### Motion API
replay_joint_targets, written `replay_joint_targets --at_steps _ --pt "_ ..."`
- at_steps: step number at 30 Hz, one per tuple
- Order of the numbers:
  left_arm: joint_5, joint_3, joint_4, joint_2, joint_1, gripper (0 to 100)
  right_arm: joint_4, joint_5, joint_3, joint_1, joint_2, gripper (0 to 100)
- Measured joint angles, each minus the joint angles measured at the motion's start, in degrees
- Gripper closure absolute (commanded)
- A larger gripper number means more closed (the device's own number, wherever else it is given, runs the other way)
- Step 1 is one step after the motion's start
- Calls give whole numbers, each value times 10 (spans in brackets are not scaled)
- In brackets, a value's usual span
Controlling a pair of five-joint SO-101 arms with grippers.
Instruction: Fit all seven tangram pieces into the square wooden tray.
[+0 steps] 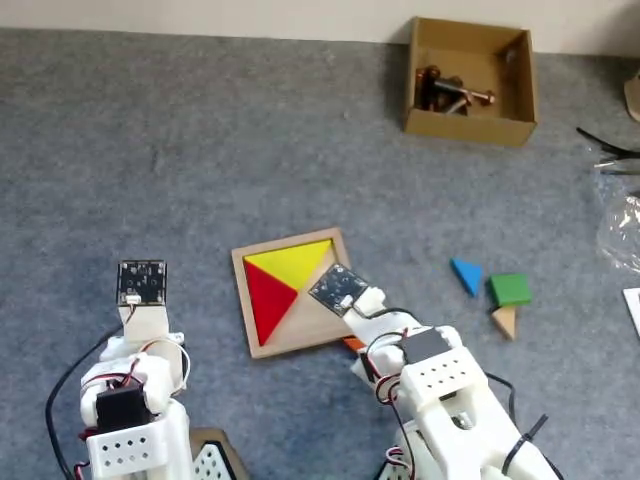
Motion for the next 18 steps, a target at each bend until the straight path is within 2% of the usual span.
replay_joint_targets --at_steps 2,6,14,18 --pt "0 0 0 0 0 995 0 0 0 1 0 998" --pt "0 0 0 0 0 995 0 0 0 25 -1 991" --pt "0 0 0 0 0 995 6 -47 -3 53 2 993" --pt "0 0 0 0 0 995 65 -51 -40 55 3 993"
